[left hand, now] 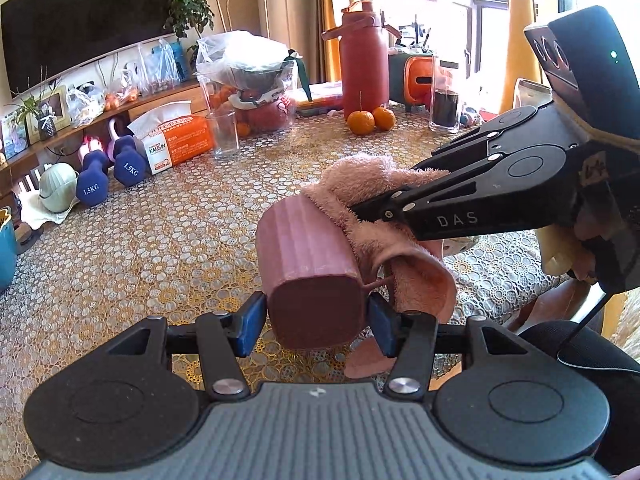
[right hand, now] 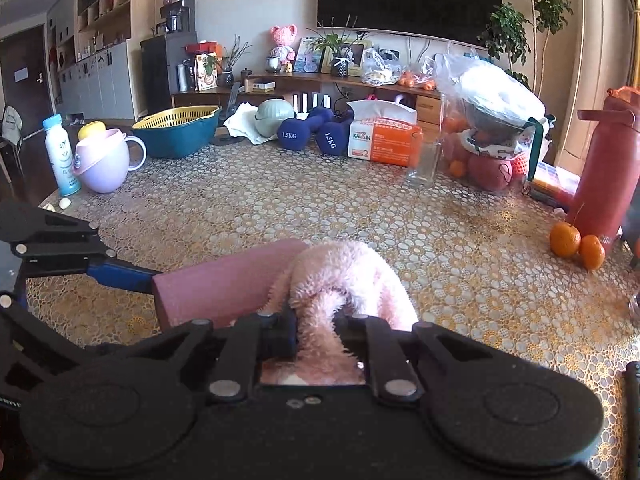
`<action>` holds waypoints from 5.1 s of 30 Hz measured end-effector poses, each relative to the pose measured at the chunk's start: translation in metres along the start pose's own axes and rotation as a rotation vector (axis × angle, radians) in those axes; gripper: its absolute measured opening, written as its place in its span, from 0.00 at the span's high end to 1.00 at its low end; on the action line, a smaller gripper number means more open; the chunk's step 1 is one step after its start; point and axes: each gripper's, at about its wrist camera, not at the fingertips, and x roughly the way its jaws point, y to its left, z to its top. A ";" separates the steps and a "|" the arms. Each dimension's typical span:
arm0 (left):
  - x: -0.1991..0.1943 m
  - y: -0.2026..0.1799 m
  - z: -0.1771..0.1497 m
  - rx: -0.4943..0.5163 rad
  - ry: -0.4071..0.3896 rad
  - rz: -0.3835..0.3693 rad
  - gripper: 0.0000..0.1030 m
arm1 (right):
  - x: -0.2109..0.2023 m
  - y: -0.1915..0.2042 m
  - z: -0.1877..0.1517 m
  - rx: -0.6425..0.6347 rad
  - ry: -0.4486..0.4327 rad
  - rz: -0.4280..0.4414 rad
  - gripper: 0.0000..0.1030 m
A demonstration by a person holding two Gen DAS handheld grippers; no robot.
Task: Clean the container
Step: 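Lift and re-wrap the towel over the cup with the right tool, then wipe the towel across the cup's side with the right tool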
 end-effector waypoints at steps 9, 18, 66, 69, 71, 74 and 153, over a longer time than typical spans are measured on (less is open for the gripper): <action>0.001 0.011 0.007 -0.051 0.007 -0.025 0.47 | -0.012 -0.042 -0.003 0.236 -0.075 -0.074 0.90; 0.000 0.017 0.009 -0.079 0.015 -0.032 0.47 | -0.059 -0.035 -0.009 0.229 -0.136 0.058 0.89; -0.014 -0.011 0.015 0.113 0.003 -0.033 0.47 | -0.032 0.005 0.018 0.050 -0.069 0.194 0.89; -0.014 -0.011 0.015 0.117 0.001 -0.032 0.47 | -0.025 -0.001 0.017 0.066 -0.053 0.172 0.89; -0.014 -0.010 0.016 0.114 0.000 -0.034 0.47 | -0.020 -0.006 0.016 0.076 -0.044 0.161 0.89; -0.014 -0.010 0.016 0.110 0.000 -0.036 0.47 | -0.009 -0.016 0.015 0.092 -0.023 0.131 0.89; -0.009 -0.004 0.024 0.116 -0.005 -0.049 0.47 | -0.034 0.013 0.033 -0.068 -0.053 0.234 0.85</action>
